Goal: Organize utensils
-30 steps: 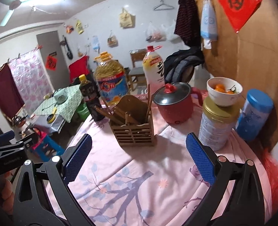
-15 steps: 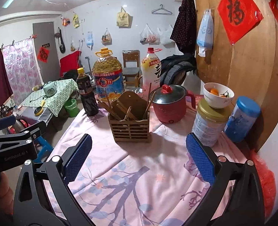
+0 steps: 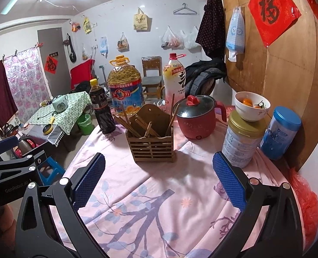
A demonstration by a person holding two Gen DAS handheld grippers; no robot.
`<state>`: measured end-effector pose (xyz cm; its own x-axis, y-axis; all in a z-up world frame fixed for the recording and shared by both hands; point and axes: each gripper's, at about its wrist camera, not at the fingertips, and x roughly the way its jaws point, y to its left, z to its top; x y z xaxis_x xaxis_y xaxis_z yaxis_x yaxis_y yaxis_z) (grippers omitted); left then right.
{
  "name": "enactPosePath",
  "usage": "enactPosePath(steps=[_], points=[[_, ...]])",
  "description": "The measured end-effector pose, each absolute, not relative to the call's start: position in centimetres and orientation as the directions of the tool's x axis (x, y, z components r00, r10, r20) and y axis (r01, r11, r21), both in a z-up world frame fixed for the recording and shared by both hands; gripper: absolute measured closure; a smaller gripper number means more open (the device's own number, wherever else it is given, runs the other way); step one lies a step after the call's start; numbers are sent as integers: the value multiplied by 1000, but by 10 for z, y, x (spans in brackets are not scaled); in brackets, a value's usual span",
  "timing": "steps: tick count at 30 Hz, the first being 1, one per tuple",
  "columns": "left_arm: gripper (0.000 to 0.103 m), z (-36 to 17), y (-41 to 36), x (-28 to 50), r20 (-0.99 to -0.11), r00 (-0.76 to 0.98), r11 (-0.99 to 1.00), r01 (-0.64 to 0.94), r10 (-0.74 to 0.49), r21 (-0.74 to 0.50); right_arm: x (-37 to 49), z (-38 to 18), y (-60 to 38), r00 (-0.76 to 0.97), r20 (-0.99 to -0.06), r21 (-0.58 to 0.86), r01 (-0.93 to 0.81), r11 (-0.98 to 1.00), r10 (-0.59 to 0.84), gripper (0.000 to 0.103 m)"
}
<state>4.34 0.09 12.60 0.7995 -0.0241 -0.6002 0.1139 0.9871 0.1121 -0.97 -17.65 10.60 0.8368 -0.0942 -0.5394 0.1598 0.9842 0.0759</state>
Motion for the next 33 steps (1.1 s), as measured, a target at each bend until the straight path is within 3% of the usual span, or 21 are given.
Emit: enactPosePath(steps=[33], points=[[6, 130, -2, 49, -610, 792, 986, 115, -17, 121, -10, 111, -180, 840, -533, 77, 168, 983, -102, 6]])
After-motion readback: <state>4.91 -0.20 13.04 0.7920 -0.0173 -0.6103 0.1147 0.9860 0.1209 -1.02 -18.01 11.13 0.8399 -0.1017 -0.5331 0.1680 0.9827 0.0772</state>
